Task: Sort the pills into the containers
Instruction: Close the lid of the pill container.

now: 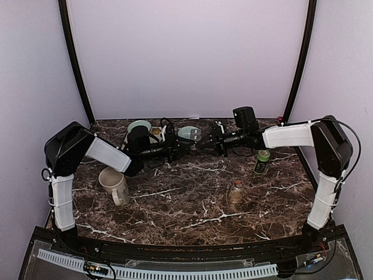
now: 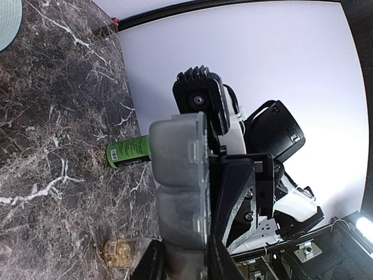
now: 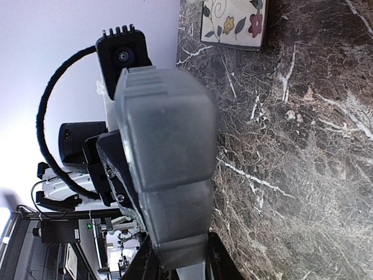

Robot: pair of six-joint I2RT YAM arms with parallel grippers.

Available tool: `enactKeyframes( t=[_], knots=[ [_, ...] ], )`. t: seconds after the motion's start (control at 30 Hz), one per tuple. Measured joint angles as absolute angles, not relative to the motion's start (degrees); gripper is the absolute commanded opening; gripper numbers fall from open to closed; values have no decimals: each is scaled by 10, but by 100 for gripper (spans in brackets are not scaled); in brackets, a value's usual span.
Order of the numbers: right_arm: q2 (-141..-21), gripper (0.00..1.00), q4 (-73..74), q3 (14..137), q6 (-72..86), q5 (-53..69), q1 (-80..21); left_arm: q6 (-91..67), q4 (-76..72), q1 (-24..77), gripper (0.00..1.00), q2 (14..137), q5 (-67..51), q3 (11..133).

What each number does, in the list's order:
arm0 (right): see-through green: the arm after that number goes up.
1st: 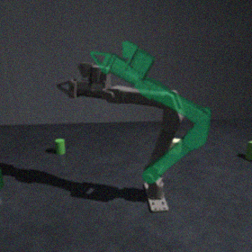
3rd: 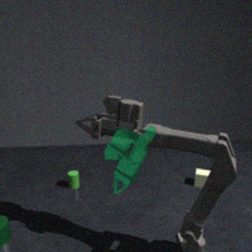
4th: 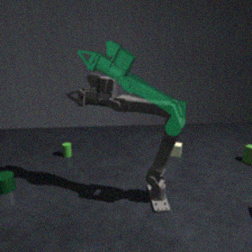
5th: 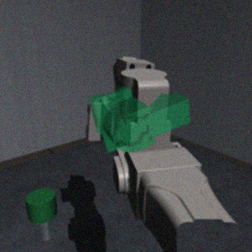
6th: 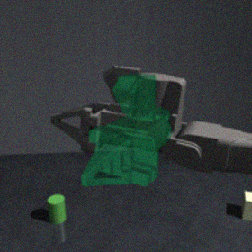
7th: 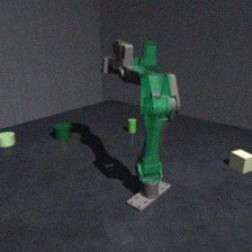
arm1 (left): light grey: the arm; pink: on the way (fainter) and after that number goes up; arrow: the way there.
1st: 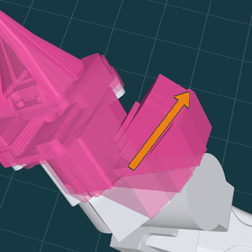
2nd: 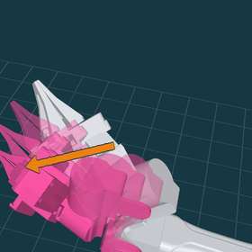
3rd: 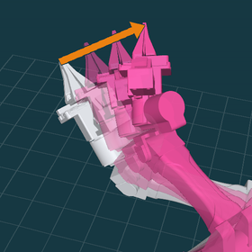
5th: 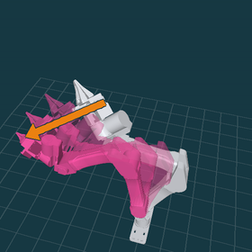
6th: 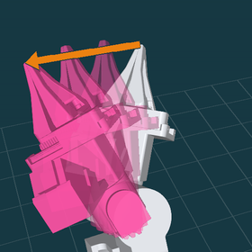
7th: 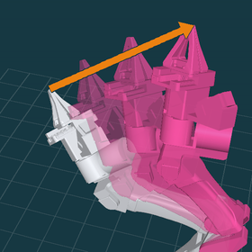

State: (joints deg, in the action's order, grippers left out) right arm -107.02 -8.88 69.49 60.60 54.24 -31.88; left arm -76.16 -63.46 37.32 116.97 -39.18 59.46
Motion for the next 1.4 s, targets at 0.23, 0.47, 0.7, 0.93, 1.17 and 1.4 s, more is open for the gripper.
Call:
enactKeyframes(
  t=[0.23, 0.47, 0.7, 0.93, 1.17, 1.4],
  knots=[
    [-1064, 46, -106, 695, 618, 543, -321, -727, -598, 379, 0, 1145, -384, 594],
    [-1041, 46, -105, 696, 613, 525, -324, -703, -552, 399, 0, 1099, -340, 580],
    [-1016, 46, -72, 697, 592, 482, -326, -703, -522, 417, 0, 1069, -258, 567],
    [-983, 46, -70, 682, 591, 448, -329, -724, -512, 434, 0, 1051, -179, 566],
    [-979, 45, -76, 674, 599, 434, -334, -754, -511, 444, 0, 1051, -138, 568],
    [-978, 43, -91, 665, 612, 425, -342, -774, -513, 448, 0, 1051, -118, 568]
  ],
)
